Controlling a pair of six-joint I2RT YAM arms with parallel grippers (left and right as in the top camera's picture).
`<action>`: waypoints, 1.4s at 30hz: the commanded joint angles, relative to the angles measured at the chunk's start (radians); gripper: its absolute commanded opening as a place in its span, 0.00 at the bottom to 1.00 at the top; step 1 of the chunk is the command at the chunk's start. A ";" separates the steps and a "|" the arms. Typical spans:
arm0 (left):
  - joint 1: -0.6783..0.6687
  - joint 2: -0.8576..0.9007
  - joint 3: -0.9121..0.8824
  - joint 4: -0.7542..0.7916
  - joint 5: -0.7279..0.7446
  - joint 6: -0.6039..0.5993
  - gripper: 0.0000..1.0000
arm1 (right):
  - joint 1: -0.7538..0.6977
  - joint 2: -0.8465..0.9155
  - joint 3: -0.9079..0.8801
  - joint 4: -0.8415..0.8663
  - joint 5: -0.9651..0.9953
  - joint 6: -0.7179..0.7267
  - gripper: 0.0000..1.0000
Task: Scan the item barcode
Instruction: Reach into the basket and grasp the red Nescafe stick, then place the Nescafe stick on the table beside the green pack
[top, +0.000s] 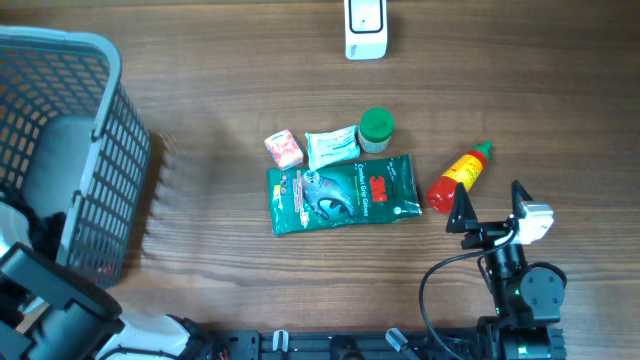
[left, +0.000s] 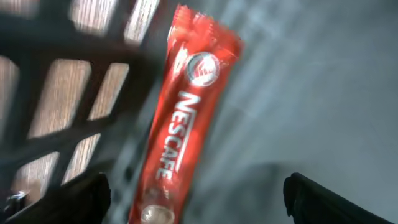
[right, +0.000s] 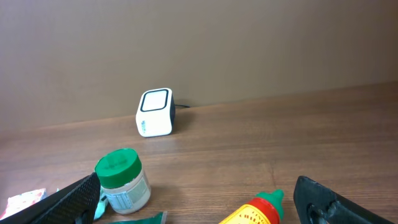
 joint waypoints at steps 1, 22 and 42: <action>0.008 0.006 -0.114 0.107 -0.018 0.004 0.86 | 0.006 -0.003 -0.001 0.003 -0.008 -0.012 0.99; -0.006 -0.459 0.212 0.200 0.290 0.109 0.04 | 0.006 -0.003 -0.001 0.003 -0.008 -0.013 1.00; -0.950 -0.704 0.225 -0.189 0.467 0.551 0.04 | 0.006 -0.003 -0.001 0.003 -0.008 -0.012 1.00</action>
